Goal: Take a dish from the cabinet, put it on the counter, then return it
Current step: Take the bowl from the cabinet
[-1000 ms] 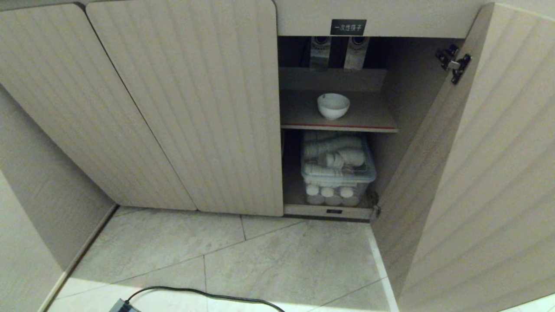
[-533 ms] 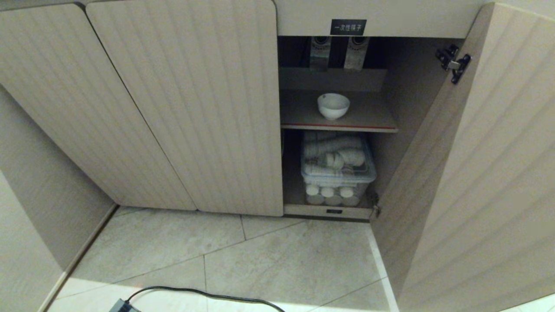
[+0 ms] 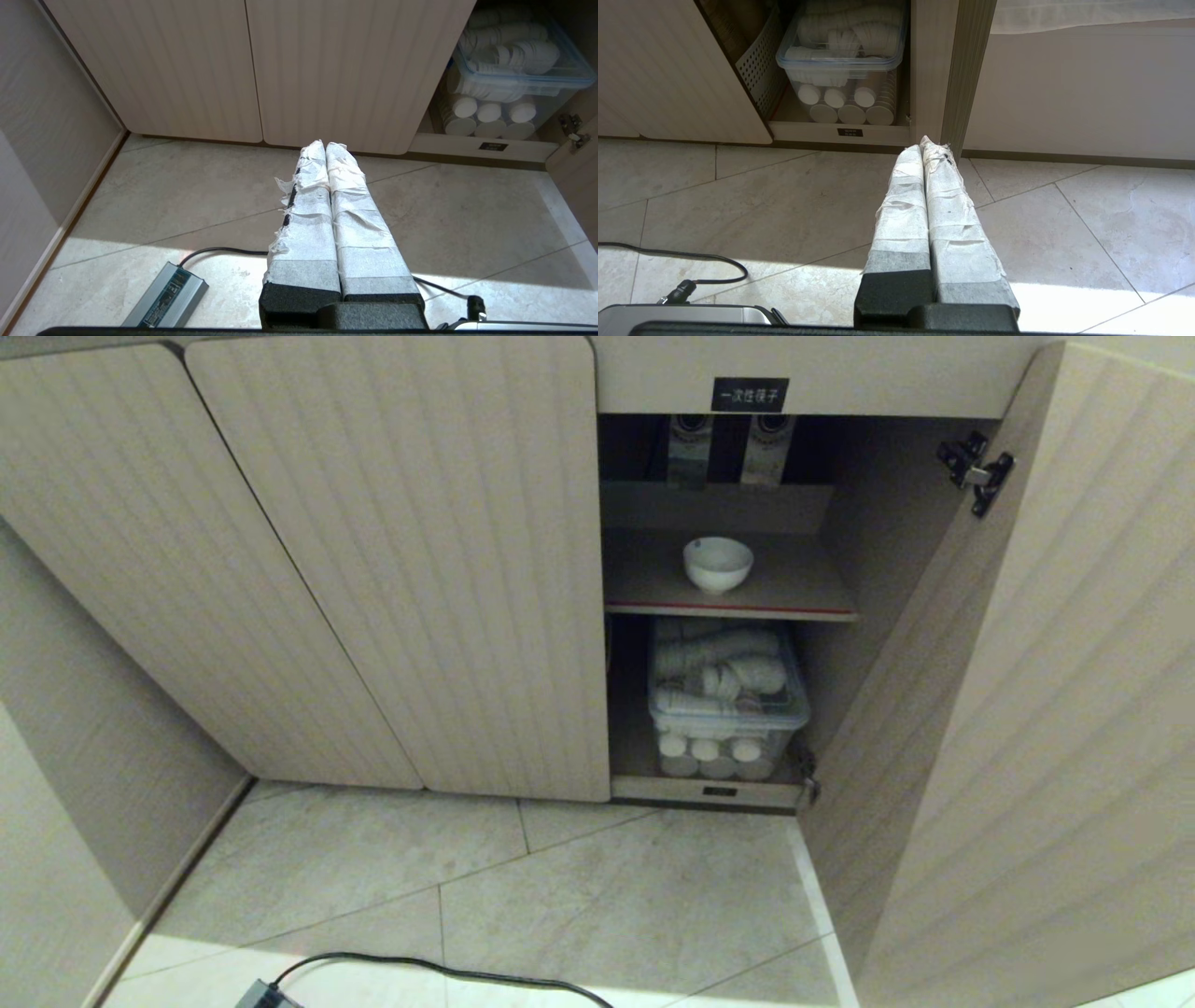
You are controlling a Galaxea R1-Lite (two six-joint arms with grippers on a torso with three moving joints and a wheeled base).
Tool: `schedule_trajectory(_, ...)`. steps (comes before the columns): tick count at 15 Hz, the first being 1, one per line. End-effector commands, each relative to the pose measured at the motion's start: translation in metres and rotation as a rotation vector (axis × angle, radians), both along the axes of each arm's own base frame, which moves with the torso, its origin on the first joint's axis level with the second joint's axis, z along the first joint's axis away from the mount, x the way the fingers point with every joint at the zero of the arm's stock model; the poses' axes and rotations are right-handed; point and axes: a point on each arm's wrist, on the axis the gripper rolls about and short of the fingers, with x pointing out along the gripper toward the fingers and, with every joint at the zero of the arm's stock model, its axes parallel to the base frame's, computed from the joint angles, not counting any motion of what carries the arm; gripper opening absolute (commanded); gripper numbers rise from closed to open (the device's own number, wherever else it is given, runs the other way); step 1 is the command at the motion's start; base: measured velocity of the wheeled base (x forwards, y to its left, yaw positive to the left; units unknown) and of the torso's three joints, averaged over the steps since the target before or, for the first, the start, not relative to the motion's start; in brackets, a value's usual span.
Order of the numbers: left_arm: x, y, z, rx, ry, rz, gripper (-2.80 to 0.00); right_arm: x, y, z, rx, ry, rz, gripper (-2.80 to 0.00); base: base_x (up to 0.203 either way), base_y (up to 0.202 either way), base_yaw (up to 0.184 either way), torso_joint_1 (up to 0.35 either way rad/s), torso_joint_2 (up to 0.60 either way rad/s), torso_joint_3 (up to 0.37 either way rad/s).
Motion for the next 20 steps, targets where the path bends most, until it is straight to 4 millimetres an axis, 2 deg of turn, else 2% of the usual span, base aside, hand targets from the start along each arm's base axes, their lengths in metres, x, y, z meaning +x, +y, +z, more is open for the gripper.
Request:
schedule_trajectory(1, 0.0, 0.0, -0.0002, -0.001, 0.0, 0.001, -2.8, 0.0001, 0.0, 0.0001, 0.0, 0.001, 0.0, -2.8, 0.0, 0.0, 0.0, 0.0, 0.0, 0.0)
schedule_trajectory(7, 0.0, 0.0, -0.0002, -0.001, 0.0, 0.001, -2.8, 0.0001, 0.0, 0.0001, 0.0, 0.001, 0.0, -2.8, 0.0, 0.016, -0.002, 0.001, 0.0, 0.002)
schedule_trajectory(17, 0.0, 0.0, -0.0001, -0.001, 0.0, 0.001, -2.8, 0.0001, 0.0, 0.0001, 0.0, 0.001, 0.0, -2.8, 0.0, 0.189, -0.001, 0.001, 0.0, 0.003)
schedule_trajectory(20, 0.0, 0.0, -0.0001, -0.001, 0.0, 0.001, -2.8, 0.0001, 0.0, 0.0001, 0.0, 0.001, 0.0, -2.8, 0.0, 0.087, -0.002, 0.002, 0.0, 0.001)
